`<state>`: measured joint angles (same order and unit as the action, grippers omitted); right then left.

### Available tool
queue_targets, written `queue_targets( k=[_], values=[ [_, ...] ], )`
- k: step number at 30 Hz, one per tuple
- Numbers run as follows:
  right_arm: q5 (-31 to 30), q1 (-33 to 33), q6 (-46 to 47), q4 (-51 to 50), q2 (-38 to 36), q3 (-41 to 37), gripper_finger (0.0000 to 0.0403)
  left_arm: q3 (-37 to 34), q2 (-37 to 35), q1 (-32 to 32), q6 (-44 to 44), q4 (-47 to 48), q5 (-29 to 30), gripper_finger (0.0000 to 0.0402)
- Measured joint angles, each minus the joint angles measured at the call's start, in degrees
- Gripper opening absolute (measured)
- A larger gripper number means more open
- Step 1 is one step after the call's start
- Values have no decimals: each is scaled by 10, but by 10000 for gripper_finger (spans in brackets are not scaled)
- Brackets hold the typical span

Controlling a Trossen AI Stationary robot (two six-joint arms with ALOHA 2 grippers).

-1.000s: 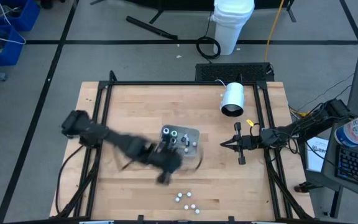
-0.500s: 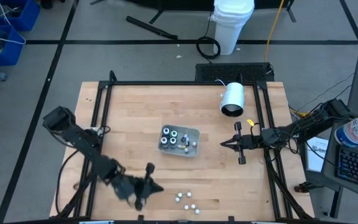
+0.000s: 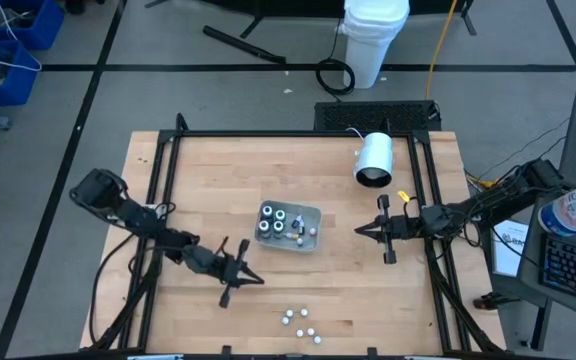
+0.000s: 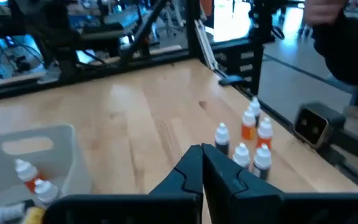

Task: Pick & Place food coloring
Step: Put the blue food coloring bottle into the gray bin

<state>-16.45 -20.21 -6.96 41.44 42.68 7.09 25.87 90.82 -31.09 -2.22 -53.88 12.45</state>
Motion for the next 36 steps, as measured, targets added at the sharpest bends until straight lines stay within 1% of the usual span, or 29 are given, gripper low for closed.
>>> queue_targets(
  k=[5,8,12,16,18,21,26,29,31,34,36],
  values=[
    [0,0,2,-3,1,0,0,1,7,-18,-8,0,1,4],
    [0,0,2,-2,1,0,0,1,8,-19,0,4,7,13],
    [0,0,2,-1,1,0,0,1,8,-17,30,19,20,21],
    [0,0,2,1,1,0,0,3,8,-11,85,33,27,7],
    [0,0,3,0,1,0,0,20,8,-13,94,63,28,4],
    [0,0,11,-3,1,0,0,81,16,-22,84,142,26,6],
    [0,0,24,-10,1,0,0,228,94,-39,93,331,39,6],
    [0,0,24,-11,1,0,0,296,145,-53,119,385,43,15],
    [0,0,24,-15,1,0,0,332,175,-65,146,393,45,22],
    [0,0,28,-14,1,0,0,375,192,-87,183,424,71,41],
    [0,0,27,-14,1,0,0,395,194,-103,199,450,103,61]
  ],
)
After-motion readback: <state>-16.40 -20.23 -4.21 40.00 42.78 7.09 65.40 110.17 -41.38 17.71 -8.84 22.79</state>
